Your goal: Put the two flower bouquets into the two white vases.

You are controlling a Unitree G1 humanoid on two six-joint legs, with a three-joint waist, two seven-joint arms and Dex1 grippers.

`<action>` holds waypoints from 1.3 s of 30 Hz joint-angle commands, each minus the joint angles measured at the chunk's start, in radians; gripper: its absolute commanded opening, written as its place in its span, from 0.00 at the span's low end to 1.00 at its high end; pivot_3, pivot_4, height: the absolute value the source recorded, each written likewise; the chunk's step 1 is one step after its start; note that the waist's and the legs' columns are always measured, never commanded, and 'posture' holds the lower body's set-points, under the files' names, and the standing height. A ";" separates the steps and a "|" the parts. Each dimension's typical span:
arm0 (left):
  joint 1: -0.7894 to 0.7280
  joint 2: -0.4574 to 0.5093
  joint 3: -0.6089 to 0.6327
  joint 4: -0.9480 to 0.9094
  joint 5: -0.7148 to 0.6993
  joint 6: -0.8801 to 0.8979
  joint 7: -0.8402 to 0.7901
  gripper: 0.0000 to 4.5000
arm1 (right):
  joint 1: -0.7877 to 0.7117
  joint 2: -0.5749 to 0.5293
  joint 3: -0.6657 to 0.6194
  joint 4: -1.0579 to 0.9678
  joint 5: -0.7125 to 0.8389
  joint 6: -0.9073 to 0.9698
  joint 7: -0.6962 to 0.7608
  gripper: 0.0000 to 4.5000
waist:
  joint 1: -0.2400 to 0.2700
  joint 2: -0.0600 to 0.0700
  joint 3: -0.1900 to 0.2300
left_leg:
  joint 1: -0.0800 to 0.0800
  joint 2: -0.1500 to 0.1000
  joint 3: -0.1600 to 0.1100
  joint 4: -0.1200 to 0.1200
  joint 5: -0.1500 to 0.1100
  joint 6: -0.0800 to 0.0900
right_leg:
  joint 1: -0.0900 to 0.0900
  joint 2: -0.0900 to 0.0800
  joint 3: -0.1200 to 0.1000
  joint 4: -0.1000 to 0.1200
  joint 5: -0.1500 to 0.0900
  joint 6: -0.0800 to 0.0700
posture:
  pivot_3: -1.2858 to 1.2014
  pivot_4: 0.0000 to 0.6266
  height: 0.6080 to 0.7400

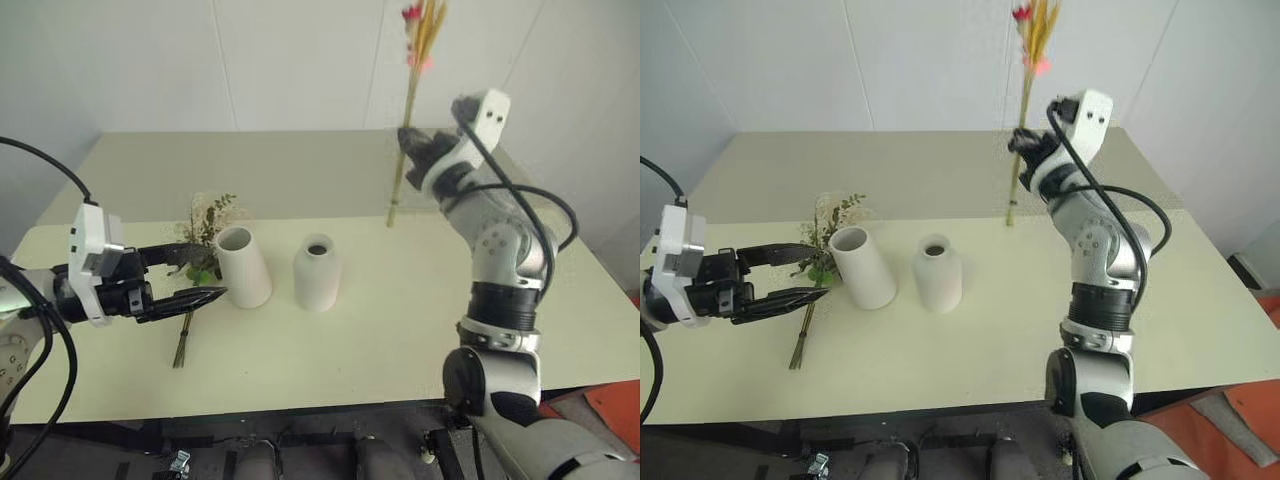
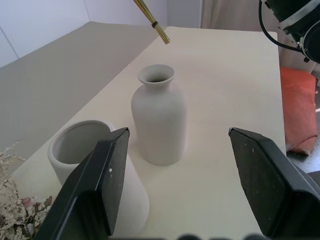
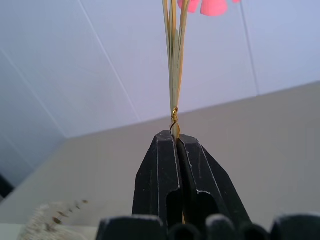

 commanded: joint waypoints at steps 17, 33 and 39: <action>0.005 0.008 0.021 -0.025 -0.006 -0.013 0.004 0.77 | 0.114 0.126 0.240 -0.218 0.120 -0.084 0.132 0.01 | 0.003 0.000 0.000 | 0.001 0.000 0.000 -0.001 0.000 0.000 | 0.000 0.000 0.000 0.000 0.000 0.000 | 0.52 0.24 1.00; -0.009 0.020 0.014 -0.022 -0.008 -0.005 -0.002 0.77 | 0.227 0.165 0.335 -0.121 -0.017 -0.335 0.175 0.01 | 0.003 0.000 0.000 | 0.000 0.000 0.000 -0.002 0.000 0.000 | -0.001 0.000 0.000 0.000 0.000 0.000 | 0.52 0.24 1.00; -0.013 0.025 0.013 -0.021 -0.010 0.000 -0.002 0.77 | 0.320 0.140 0.403 -0.191 -0.057 -0.366 0.224 0.01 | 0.003 0.000 0.000 | 0.001 0.000 0.000 -0.002 0.000 0.000 | 0.000 0.000 0.000 -0.001 0.000 0.000 | 0.52 0.24 1.00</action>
